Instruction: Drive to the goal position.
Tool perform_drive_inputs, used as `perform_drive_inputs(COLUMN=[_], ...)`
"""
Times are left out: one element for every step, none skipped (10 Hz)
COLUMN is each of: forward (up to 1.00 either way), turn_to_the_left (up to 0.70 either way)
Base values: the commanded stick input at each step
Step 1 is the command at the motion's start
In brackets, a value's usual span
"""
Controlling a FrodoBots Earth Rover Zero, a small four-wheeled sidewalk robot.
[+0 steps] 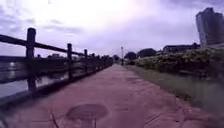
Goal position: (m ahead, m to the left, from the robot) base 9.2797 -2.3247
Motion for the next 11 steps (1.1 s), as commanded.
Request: perform_drive_inputs(forward=[1.00,1.00,1.00,1.00,1.00,1.00,1.00,1.00,1.00,1.00,1.00], turn_to_the_left=[0.00,0.00,0.00,0.00,0.00,0.00,0.00,0.00,0.00,0.00,0.00])
